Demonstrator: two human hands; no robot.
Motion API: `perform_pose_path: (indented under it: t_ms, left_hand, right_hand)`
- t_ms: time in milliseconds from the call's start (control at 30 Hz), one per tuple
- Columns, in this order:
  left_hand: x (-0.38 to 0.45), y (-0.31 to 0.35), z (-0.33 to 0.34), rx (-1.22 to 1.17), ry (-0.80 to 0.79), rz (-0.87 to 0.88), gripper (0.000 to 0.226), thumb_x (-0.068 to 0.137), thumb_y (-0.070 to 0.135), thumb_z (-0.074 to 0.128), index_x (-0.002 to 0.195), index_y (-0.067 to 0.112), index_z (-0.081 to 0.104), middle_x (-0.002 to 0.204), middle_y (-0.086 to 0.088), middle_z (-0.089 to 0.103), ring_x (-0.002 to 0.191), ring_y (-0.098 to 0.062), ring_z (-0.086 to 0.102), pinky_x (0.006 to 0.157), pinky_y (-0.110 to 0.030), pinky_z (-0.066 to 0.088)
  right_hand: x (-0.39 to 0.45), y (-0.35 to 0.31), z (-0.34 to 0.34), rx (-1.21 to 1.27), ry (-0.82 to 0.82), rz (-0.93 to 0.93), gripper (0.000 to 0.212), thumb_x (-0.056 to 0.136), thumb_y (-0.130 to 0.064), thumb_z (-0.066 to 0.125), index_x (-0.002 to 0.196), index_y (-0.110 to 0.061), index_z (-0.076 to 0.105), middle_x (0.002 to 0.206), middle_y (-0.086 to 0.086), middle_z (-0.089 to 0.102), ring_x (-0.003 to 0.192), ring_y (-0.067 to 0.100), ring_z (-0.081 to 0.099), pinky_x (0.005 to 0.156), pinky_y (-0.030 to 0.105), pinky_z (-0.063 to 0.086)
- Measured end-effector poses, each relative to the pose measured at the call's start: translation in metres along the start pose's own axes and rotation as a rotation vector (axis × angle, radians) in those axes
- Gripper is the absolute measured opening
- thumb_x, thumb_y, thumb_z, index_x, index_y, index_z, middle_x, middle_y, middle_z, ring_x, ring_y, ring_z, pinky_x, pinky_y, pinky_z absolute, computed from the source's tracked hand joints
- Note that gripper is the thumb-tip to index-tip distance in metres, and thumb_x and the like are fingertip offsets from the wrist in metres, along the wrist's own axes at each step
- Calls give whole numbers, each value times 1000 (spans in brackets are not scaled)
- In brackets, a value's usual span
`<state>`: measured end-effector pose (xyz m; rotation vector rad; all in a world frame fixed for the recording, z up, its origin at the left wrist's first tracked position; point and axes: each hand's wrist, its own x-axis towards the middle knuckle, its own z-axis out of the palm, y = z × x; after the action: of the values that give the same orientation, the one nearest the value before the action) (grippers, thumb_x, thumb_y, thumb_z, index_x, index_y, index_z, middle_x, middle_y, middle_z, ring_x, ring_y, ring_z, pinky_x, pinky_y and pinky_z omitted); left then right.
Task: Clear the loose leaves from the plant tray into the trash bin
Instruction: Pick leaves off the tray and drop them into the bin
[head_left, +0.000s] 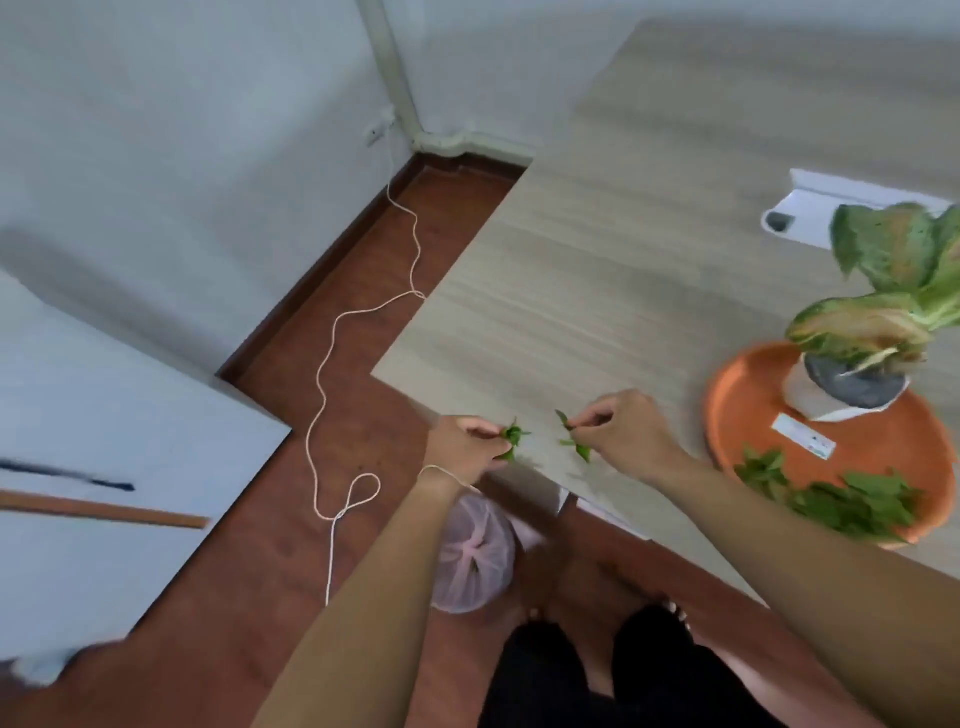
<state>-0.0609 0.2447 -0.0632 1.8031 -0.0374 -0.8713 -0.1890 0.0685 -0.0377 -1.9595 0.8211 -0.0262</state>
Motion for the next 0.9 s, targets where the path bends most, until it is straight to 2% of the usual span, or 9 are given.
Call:
perform_pose_path:
  t_ms: [100,167,267,333,467,567,700,767,900]
  left_hand:
    - [-6,-42,-70,95,87,-44,23,68,-10,79,64,13,74,55,-3,70,50,-14,66,56,-30,62]
    - [-7,-71,-106,203,146,-88,20,64,0,82,62,20,77,65,-9,75,57,-17,68,66,-39,63]
    - [-5,-108,-140,370,163,-113,17,65,8,80,74,22,79,77,-7,78,56,-2,62,70,-26,58]
    - [1,-127,-150,467,120,-127,19,66,13,79,84,19,80,83,-5,79,66,-4,66,73,-24,56]
    - [36,-179,-167,499,140,-195,26,64,19,77,90,13,80,88,-10,79,88,-22,73,81,-37,59]
    - [65,-215,-166,528,165,-213,26,67,19,75,92,14,80,90,-10,78,89,-23,73,83,-35,58]
    - [104,-266,-154,617,170,-237,11,74,13,67,69,4,70,68,-14,65,67,-20,57,72,-32,54]
    - [117,-290,-147,668,167,-264,21,78,14,64,61,3,61,73,-21,64,72,-30,59,67,-30,46]
    - [133,-322,-139,719,146,-266,21,84,22,60,81,6,73,93,-16,74,92,-34,67,77,-31,45]
  right_hand:
    - [7,-30,72,-50,-120,-87,11,71,-6,75,72,-17,79,67,0,72,60,12,63,59,21,46]
    - [9,-43,117,-81,-183,-122,12,72,-7,76,73,-18,80,69,-1,73,62,10,64,60,13,45]
    - [12,-47,181,-141,-276,-169,10,72,-10,78,77,-18,80,71,-4,73,64,4,62,58,2,40]
    - [16,-35,218,-199,-337,-185,9,73,-10,78,80,-15,81,75,-3,73,65,4,60,57,2,38]
    - [34,22,293,-245,-367,-120,9,74,-11,78,82,-16,80,83,2,78,76,14,70,67,22,47]
    - [51,60,331,-279,-394,-75,11,74,-11,77,84,-13,80,86,2,78,75,11,68,71,23,48]
    - [80,114,374,-317,-423,-71,4,75,-13,74,75,-11,78,68,1,74,62,11,65,54,26,44]
    - [92,137,388,-372,-445,-76,20,74,-15,68,56,-9,64,47,3,52,49,12,51,45,30,33]
    - [105,157,404,-449,-504,-120,36,81,-20,61,49,-13,47,51,4,48,55,26,52,52,36,36]
